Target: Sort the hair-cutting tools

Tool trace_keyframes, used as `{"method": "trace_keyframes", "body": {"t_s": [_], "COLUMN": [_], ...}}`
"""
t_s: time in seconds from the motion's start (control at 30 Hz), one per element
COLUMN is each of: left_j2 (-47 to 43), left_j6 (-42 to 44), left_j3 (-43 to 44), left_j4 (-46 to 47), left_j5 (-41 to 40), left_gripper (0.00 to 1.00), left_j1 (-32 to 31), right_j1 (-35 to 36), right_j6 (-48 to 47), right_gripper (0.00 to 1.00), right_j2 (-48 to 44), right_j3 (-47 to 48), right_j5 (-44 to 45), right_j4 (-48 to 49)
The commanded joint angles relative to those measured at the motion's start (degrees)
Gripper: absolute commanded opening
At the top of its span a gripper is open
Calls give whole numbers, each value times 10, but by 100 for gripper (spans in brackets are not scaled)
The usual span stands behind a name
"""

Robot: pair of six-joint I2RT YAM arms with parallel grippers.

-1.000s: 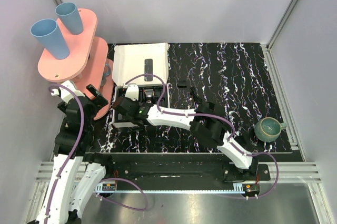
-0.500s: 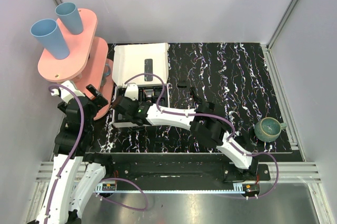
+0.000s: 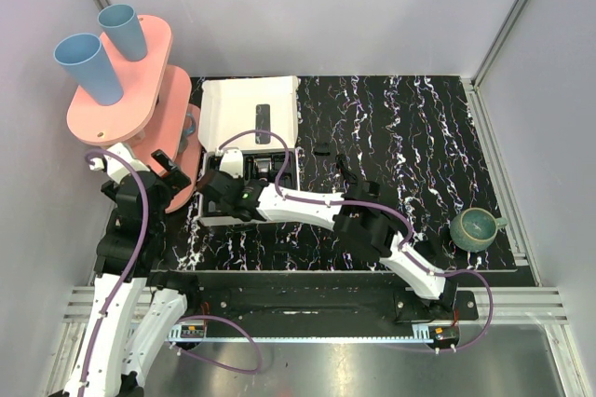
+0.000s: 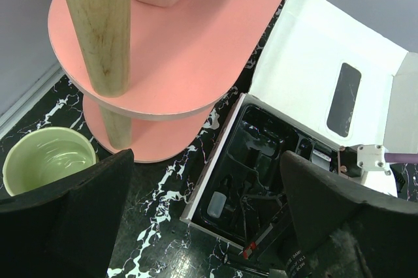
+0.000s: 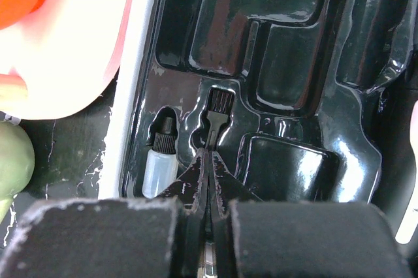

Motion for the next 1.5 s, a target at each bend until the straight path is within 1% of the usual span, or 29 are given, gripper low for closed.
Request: {"method": "trace_keyframes", "body": {"t_s": [0.0, 0.4, 0.57, 0.87, 1.17, 1.27, 1.33, 1.37, 1.43, 1.47], "left_j2": [-4, -4, -6, -4, -4, -3, -1, 0, 4, 6], "left_j6": [-2, -2, -2, -2, -2, -2, -1, 3, 10, 12], "left_j3": [13, 13, 13, 13, 12, 13, 13, 11, 11, 11], "left_j4": [6, 6, 6, 7, 6, 6, 9, 11, 20, 21], "left_j5": [-18, -18, -18, -19, -18, -16, -7, -1, 21, 28], "left_gripper": [99, 99, 99, 99, 99, 99, 99, 99, 99, 99], "left_j1": [3, 3, 3, 3, 3, 3, 3, 3, 3, 3], "right_j1": [-7, -6, -7, -7, -7, -7, -7, -8, -10, -12], "right_j6": [-3, -29, -48, -61, -54, -54, -67, -75, -104, -111], "right_gripper": [1, 3, 4, 5, 4, 5, 7, 9, 19, 23], "right_j2": [7, -78, -108, -84, -66, -77, -92, -114, -140, -171], "right_j3": [9, -46, -87, -79, -78, -85, -90, -93, -105, -114], "right_j5": [-8, 12, -4, -42, -41, -40, -36, -31, -28, -30], "right_j4": [-6, 53, 121, 135, 120, 116, 109, 106, 86, 76]}}
